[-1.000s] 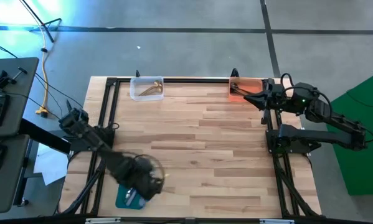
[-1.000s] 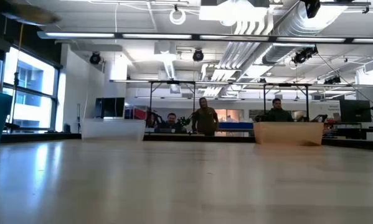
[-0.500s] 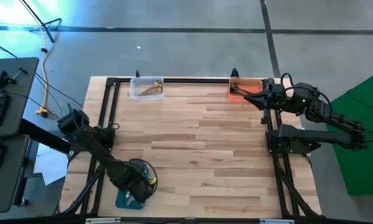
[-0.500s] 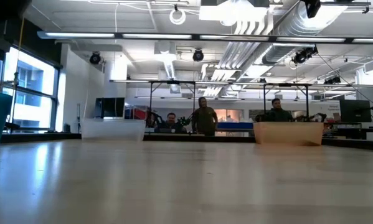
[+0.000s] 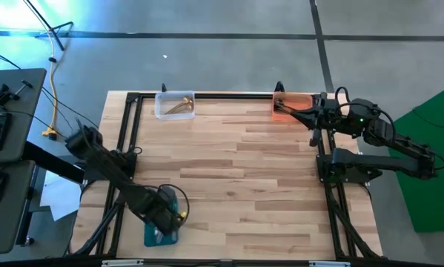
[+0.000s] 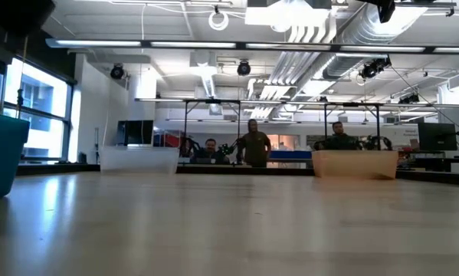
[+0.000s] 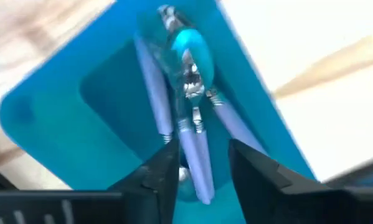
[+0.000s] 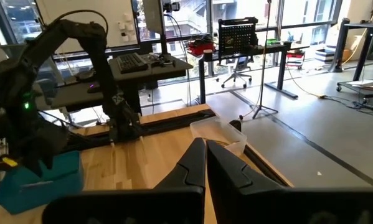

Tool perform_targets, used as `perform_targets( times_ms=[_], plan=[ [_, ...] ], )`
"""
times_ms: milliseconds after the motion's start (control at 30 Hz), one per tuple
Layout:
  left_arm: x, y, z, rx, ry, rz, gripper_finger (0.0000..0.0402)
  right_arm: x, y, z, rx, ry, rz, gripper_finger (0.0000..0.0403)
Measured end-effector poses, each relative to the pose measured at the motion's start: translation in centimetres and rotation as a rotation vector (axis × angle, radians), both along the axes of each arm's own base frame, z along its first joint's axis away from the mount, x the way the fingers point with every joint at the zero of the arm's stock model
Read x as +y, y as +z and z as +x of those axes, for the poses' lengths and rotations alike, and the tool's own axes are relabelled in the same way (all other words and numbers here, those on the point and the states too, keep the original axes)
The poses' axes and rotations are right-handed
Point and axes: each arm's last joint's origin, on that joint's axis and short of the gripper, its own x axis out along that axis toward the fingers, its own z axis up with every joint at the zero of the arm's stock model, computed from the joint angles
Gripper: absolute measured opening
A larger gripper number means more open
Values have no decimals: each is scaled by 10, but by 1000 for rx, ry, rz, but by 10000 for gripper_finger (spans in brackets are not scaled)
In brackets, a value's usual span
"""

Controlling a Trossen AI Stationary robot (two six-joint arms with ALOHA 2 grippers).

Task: Sort silverware by color (type)
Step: Put the purple spoon into the blue bin, then return to Home Position

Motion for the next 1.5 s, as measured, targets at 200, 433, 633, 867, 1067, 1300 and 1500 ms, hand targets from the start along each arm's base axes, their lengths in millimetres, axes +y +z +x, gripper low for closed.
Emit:
perform_targets(
  times_ms=[200, 433, 633, 867, 1067, 1300, 1500],
  plan=[
    [18, 43, -11, -210, -115, 5, 144, 0, 0, 0, 6, 1, -18, 0],
    [70, 95, -13, -537, -294, 220, 69, -1, -1, 5, 27, 21, -32, 0],
    [130, 112, 6, -821, -436, 346, 9, -6, -7, 24, 73, 61, -20, 0],
    [194, 86, 31, -1159, -565, 476, 1, -15, -9, 56, 54, 114, -53, 0],
    [234, 58, 32, -1256, -607, 592, 0, -22, -25, 88, -32, 140, -83, 0],
    [259, 48, 16, -1246, -703, 675, 0, -17, -93, 92, -156, 112, -9, 0],
    [275, 25, -16, -1191, -704, 689, 0, -11, -117, 70, -74, 48, -8, 0]
  ],
)
